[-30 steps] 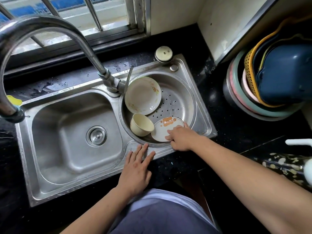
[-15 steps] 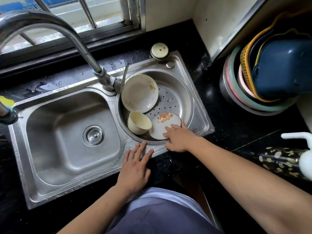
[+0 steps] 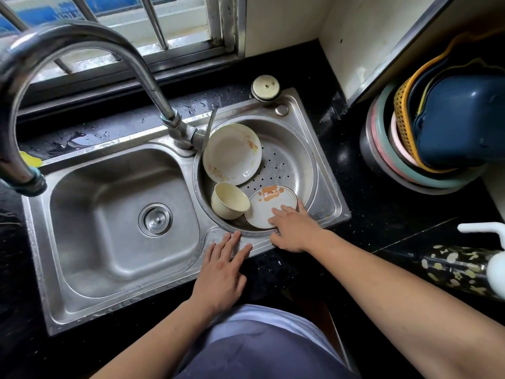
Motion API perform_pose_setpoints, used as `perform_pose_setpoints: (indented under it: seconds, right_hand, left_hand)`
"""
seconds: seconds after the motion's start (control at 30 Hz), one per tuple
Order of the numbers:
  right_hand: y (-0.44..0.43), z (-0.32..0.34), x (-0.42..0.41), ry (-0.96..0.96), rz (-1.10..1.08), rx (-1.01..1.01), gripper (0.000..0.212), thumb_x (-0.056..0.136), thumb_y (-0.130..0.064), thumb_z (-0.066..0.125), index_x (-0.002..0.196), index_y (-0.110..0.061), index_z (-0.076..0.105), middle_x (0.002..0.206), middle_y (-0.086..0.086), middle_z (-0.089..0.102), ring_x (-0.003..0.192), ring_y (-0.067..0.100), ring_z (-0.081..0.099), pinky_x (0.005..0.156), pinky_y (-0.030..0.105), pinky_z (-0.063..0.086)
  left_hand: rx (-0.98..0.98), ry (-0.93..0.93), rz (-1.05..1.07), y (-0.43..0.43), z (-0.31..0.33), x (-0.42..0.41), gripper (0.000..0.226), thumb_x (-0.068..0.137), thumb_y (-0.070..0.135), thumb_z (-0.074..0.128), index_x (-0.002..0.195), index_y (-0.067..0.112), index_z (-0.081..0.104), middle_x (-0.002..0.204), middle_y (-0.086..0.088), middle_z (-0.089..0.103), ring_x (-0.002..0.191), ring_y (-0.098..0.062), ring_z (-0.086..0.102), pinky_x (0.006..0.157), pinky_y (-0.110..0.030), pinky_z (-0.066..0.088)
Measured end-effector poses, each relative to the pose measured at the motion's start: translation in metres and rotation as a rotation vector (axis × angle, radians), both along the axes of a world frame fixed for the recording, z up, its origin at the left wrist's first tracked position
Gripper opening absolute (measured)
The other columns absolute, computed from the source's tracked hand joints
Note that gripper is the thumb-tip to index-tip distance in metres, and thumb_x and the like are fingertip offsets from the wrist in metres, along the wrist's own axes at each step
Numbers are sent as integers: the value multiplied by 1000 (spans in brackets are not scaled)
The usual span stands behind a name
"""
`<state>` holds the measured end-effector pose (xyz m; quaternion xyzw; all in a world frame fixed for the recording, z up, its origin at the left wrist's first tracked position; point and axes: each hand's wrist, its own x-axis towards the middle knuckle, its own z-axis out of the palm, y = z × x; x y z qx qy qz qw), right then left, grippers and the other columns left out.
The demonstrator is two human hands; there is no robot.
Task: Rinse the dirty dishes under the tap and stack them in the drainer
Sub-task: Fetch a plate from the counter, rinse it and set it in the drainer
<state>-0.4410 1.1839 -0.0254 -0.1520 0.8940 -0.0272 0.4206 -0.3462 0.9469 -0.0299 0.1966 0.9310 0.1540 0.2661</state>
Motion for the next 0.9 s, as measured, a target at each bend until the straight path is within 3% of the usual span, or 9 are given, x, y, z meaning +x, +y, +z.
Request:
perform_pose_setpoints:
  seconds: [0.23,0.63,0.9]
  right_hand:
    - [-3,0,6,34,-28,3,60,95,-43,34,150,-21,44,168,9,21,156,28,14,119,66,-13]
    - [-13,-3,-2,22,-73,23,54,105,-44,22,144,-23,53,163,11,32,150,31,25,120,67,-6]
    - [-10,-7,4,75,-104,-8,54,105,-43,23,139,-22,58,165,12,28,153,30,18,121,65,-9]
  left_hand:
    - [3,-7,-5,-1,1,-1,73,83,32,53,155,27,44,172,-7,25,157,-32,25,126,-56,21]
    - [-11,2,-13,-1,-2,0,73,82,34,50,155,29,43,172,-6,26,157,-32,26,125,-57,22]
    - [-9,5,-12,-2,-2,0,73,83,34,50,155,30,43,172,-6,26,157,-32,25,126,-57,21]
